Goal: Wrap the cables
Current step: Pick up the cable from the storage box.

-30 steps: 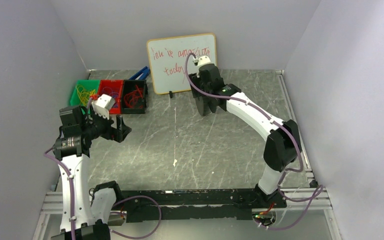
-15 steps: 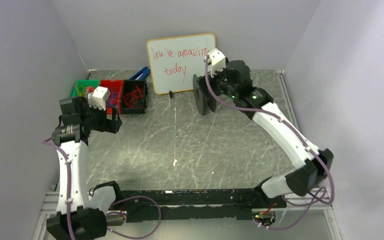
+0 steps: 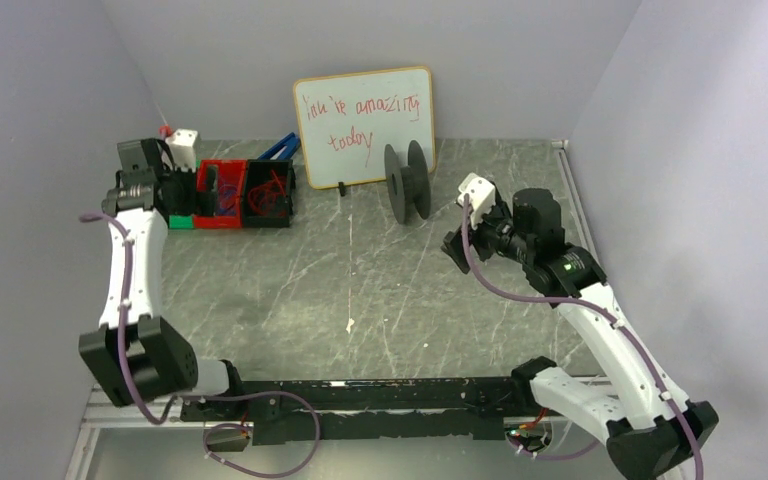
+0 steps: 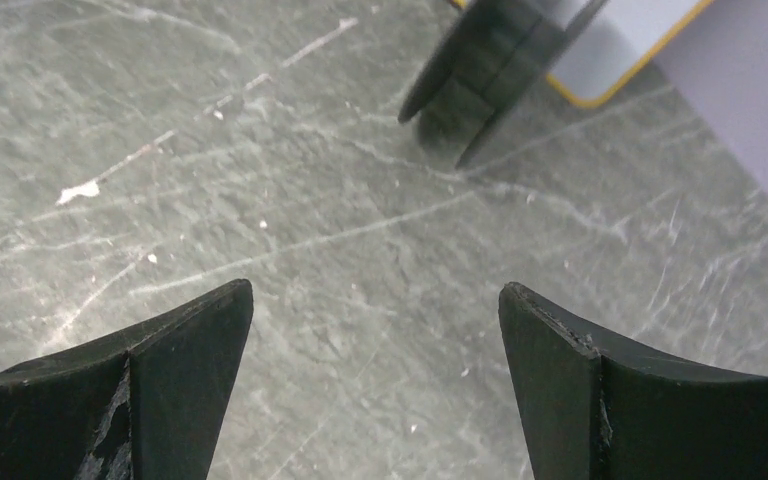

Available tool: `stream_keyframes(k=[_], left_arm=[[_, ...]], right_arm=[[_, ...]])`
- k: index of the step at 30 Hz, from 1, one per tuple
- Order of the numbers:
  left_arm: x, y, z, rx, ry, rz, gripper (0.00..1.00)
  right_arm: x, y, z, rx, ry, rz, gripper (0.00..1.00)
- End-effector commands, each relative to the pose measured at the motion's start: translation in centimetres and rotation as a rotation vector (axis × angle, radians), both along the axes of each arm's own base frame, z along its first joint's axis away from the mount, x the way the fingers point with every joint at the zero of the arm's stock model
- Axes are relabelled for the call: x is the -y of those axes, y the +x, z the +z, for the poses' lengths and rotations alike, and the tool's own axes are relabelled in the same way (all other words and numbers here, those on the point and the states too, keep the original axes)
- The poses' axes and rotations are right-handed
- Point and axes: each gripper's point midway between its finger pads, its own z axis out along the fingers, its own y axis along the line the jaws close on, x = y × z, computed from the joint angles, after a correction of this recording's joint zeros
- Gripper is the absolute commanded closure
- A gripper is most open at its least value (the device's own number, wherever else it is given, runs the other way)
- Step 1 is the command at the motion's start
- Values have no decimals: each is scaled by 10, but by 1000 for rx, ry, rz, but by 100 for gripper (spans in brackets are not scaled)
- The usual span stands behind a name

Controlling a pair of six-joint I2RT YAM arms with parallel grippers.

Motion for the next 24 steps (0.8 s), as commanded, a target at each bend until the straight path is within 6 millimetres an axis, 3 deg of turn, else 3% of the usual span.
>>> stream_keyframes(k=[1,4,7,12,15,19,24], left_arm=[[-38,33,18,16,72,149,4],[-48,46,11,-12,45,204,4],[-45,55,8,-10,2,192,4],[7,62,14,58,-113,-55,4],[27,68,4,25,-60,-97,4],[35,86,-10,-12,8,-67,4],[42,119,-9,-13,-61,-3,4]], right_arm=[[11,-1,2,38,64,-13,3],[21,4,-1,48,81,-50,3],[28,8,-3,47,101,-79,3],[32,12,-15,27,112,-88,4],[37,16,-19,31,108,-107,4],[42,19,-25,33,103,-127,5],[49,24,-31,43,97,-149,5]])
